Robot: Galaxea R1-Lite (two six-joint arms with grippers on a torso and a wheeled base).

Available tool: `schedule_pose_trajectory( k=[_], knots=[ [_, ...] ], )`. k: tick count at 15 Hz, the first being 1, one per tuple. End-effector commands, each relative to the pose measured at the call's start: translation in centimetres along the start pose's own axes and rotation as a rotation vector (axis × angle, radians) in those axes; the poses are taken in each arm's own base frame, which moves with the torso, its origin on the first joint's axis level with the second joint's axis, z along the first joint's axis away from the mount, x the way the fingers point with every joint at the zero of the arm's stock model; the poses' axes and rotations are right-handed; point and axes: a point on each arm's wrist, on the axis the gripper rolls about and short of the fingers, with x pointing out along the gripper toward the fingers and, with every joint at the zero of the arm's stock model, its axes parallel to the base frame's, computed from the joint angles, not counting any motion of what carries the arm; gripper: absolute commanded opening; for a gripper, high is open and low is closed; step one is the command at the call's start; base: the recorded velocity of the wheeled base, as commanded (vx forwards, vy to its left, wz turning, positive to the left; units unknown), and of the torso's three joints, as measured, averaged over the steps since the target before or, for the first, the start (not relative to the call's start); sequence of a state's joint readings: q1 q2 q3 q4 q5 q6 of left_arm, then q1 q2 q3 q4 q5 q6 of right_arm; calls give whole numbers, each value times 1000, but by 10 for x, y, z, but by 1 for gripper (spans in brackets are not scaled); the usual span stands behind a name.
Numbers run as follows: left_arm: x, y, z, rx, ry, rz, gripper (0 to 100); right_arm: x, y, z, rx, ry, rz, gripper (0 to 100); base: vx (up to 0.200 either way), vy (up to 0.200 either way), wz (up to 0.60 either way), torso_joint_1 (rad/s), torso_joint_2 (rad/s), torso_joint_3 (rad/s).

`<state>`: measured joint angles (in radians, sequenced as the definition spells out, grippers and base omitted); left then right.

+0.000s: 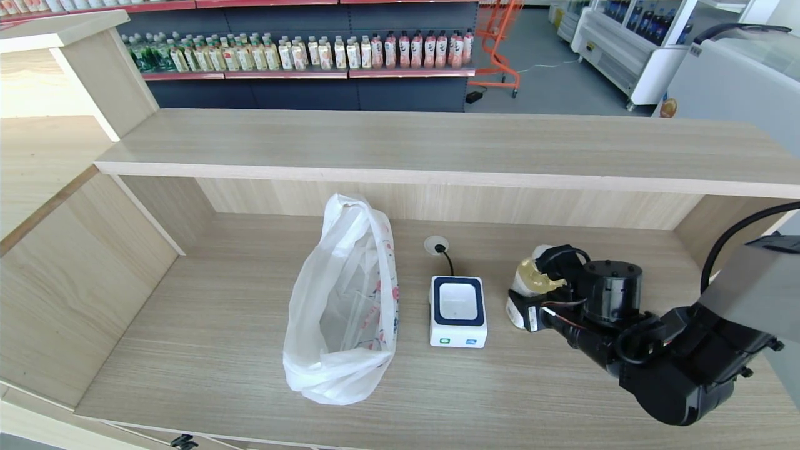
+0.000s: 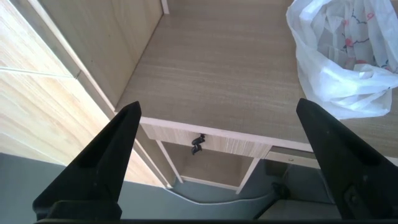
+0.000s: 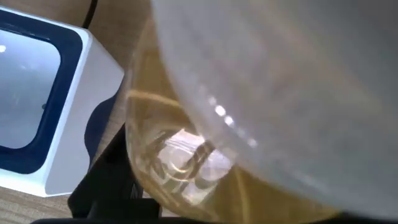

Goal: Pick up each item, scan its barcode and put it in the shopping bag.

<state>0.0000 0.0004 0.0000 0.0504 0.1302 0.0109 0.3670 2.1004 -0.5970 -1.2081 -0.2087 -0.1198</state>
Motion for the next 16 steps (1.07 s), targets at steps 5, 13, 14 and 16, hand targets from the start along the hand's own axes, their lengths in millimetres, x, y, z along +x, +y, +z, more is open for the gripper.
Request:
schedule_pose_trajectory(
  k=[5,13,14,16],
  knots=[
    [0,0,0,0,0,0,100,10,-5,0,-28,-43,-29,0,0,0,0,0,0,0],
    [0,0,0,0,0,0,100,-112,-56,103,148,-125,440,0,0,0,0,0,0,0],
    [0,0,0,0,0,0,100,-130,-62,109,166,-104,554,0,0,0,0,0,0,0],
    [0,0,0,0,0,0,100,-151,-64,117,214,-116,730,0,0,0,0,0,0,0]
  ],
)
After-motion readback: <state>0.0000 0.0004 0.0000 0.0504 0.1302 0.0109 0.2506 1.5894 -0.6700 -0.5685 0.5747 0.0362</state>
